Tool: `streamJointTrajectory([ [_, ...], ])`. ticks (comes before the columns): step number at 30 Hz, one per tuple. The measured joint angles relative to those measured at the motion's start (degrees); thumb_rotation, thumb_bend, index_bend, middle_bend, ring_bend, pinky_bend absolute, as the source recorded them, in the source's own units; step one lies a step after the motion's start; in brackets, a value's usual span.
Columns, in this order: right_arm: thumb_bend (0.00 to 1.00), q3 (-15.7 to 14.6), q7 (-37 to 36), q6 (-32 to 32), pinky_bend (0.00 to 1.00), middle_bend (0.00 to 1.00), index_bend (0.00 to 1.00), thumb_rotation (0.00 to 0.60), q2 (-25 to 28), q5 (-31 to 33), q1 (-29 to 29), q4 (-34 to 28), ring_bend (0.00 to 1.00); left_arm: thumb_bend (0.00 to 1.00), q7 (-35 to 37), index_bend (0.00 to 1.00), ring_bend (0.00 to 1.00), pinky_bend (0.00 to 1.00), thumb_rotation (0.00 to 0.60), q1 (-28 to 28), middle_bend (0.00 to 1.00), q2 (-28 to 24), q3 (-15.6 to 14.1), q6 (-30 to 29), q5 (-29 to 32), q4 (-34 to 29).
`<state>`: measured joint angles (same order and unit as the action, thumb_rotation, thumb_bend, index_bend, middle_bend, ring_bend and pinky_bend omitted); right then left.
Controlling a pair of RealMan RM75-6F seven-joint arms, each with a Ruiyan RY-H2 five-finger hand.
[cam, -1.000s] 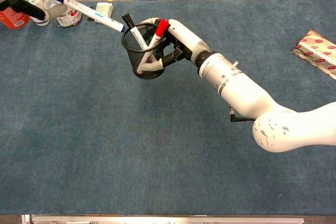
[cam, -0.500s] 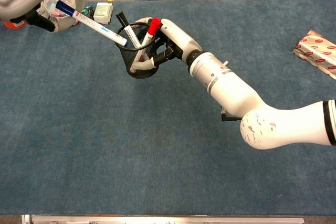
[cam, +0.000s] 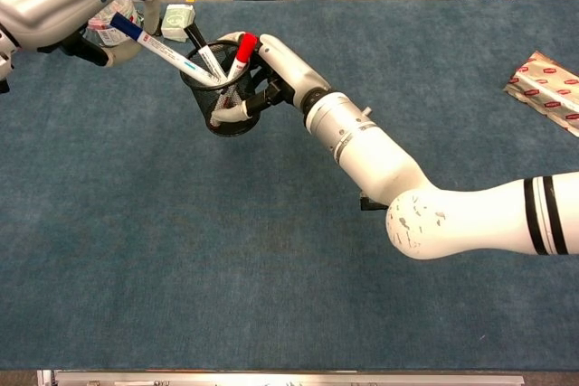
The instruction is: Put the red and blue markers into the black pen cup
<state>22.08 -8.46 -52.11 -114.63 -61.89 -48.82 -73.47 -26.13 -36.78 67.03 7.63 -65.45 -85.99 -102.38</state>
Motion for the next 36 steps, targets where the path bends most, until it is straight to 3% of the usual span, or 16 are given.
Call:
streamJointTrajectory([
  [5,0.53,0.4,-0.11,-0.24,0.37,0.44,0.49,0.6,-0.94,0.05,-0.27,1.06,0.34,0.31,0.55,0.33,0.05,0.06,0.6,0.19,0.16,-0.34,0.02,0.5,1.68,-0.81],
  [10,0.54,0.75,-1.33,-0.23,0.37,0.44,0.49,0.6,-1.16,-0.4,-0.19,1.31,0.34,0.26,1.48,0.21,0.05,0.06,0.6,0.49,0.14,-0.92,-0.07,0.84,2.64,-1.28],
  [22,0.54,-0.7,-4.08,-1.26,0.37,0.44,0.49,0.6,1.14,-4.05,1.64,0.44,0.34,0.26,3.04,0.18,0.05,0.06,0.6,2.17,0.14,-1.93,0.27,-1.66,3.71,-1.14],
  [36,0.54,-7.13,-16.01,-5.49,0.37,0.44,0.49,0.6,9.53,-15.31,7.22,-1.25,0.34,0.26,6.81,0.17,0.05,0.06,0.6,5.69,0.14,-5.12,0.73,-3.33,9.5,-1.11],
])
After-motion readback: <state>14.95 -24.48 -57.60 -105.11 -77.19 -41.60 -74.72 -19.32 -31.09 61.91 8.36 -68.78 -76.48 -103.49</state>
